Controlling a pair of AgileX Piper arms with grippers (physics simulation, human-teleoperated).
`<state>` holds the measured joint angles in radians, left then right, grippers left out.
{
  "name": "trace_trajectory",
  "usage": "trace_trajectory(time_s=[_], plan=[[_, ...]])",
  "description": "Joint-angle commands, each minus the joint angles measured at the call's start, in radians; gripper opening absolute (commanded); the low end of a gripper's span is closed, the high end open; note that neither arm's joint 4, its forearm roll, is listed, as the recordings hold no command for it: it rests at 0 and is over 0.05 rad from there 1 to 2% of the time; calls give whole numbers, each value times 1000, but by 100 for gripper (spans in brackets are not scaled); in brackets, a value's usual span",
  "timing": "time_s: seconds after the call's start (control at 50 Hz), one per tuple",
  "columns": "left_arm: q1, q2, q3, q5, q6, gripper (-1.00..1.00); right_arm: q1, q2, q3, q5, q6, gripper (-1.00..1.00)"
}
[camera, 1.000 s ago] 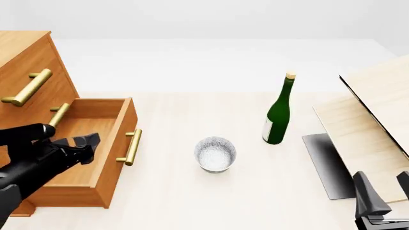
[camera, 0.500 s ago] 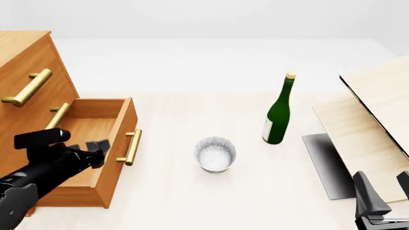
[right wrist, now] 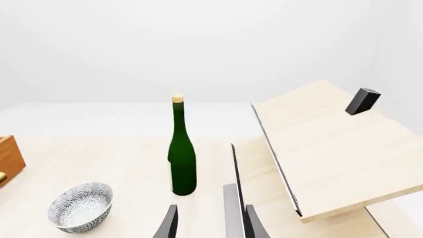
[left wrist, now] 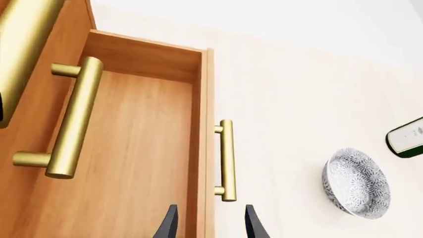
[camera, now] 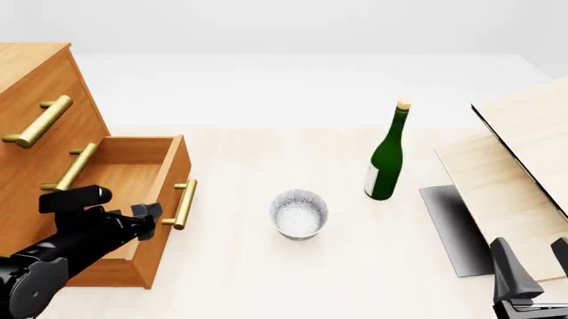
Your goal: Put the bowl in the bottom drawer of the cabinet and close it.
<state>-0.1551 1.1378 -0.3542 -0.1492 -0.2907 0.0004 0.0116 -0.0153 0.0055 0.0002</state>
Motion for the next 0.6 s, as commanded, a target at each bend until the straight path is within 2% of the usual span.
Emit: trace_trajectory(time_s=[0.02,0.6], plan=[[-14,41,6,-26,-6,100,0,0,0,0,0,100],[-82,145,1,-79,-27,100,0,0,0,0,0,100]])
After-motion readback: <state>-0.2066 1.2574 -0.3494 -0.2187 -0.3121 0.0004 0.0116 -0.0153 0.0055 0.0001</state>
